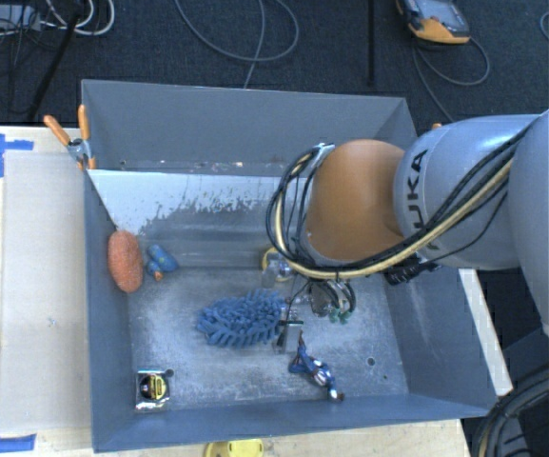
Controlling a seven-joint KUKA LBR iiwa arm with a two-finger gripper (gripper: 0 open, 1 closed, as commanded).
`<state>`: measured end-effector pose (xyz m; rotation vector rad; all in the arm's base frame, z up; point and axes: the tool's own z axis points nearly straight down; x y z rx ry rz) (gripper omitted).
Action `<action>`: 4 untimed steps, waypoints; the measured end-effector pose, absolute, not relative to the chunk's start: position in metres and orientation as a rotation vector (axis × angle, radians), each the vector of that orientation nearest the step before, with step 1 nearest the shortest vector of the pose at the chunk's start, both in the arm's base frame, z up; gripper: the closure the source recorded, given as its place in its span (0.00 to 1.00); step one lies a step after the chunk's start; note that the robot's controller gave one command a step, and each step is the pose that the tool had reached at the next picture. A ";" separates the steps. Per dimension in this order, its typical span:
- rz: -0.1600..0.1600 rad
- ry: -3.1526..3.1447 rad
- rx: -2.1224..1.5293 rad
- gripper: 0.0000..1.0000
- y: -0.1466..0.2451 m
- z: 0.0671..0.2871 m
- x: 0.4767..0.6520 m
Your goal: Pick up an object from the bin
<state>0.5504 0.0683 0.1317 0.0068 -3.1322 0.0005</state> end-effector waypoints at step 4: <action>-0.001 -3.145 0.020 1.00 0.084 0.218 0.600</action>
Offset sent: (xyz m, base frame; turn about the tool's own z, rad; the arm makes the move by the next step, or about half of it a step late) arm 0.0166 0.0075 -0.0617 -0.0074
